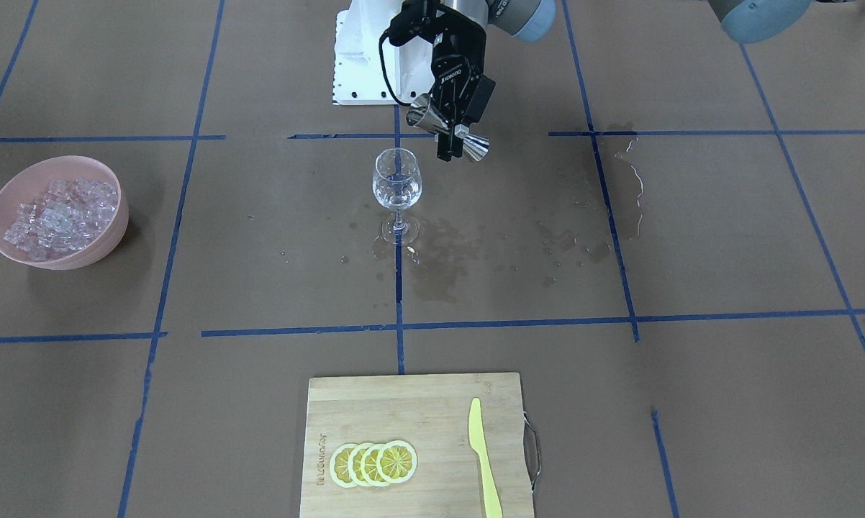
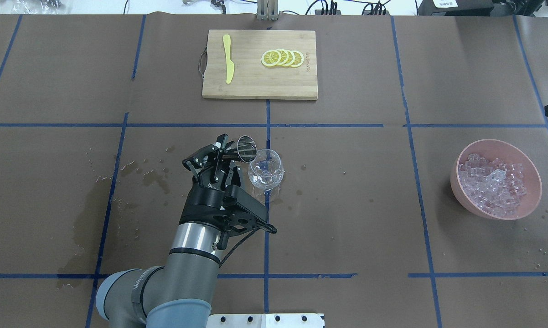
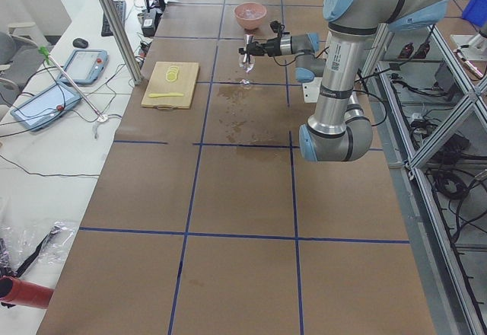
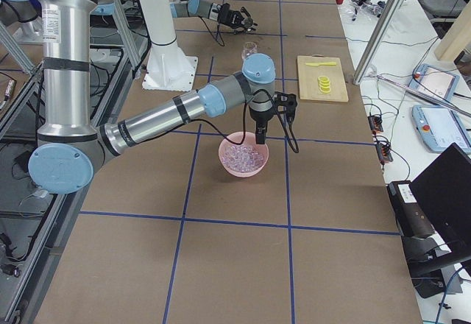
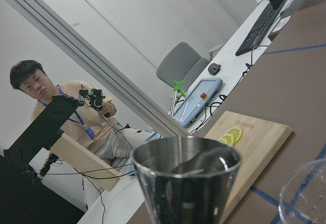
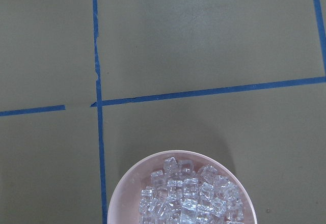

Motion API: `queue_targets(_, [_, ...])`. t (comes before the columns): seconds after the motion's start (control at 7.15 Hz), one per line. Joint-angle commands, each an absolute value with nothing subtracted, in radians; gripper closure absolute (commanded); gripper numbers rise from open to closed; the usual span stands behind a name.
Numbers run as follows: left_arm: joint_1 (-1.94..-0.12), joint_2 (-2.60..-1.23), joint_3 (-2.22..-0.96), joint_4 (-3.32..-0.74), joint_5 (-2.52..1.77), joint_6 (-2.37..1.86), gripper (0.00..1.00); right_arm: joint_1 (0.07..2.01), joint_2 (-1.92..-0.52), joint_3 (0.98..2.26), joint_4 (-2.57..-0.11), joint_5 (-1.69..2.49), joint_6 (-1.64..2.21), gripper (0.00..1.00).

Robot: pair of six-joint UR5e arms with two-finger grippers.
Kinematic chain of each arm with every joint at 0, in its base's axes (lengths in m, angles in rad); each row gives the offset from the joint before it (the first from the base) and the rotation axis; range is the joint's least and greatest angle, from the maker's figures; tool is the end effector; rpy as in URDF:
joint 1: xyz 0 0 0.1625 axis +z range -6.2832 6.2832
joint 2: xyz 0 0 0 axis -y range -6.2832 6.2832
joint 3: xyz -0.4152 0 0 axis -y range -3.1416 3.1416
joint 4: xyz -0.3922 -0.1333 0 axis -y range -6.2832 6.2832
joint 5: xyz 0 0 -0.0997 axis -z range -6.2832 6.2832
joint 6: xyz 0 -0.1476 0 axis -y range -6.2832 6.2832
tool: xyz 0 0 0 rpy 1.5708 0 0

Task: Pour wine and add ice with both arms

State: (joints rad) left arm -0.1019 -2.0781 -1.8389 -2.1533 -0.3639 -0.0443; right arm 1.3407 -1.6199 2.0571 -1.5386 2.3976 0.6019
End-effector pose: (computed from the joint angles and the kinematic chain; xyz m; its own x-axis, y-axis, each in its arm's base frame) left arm 0.5237 -0.3262 0.1645 0.9533 0.2600 0.1540 -0.1681 0.0330 0.9852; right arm -0.0829 -0.4623 0.4552 0.5961 0.0972 0.7970 -0.1627 0.9867 0.0013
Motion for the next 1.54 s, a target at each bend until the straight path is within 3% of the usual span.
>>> queue_targets(0.0, [-0.103, -2.082, -1.833, -2.151, -0.362, 0.061, 1.00, 1.341, -1.620, 2.057, -1.539, 2.398, 0.601, 0.00])
queue_targets(1.4, [-0.103, -2.091, -1.815, -2.148, -0.286, 0.434, 1.00, 1.341, -1.620, 2.056, -1.537, 2.399, 0.601, 0.00])
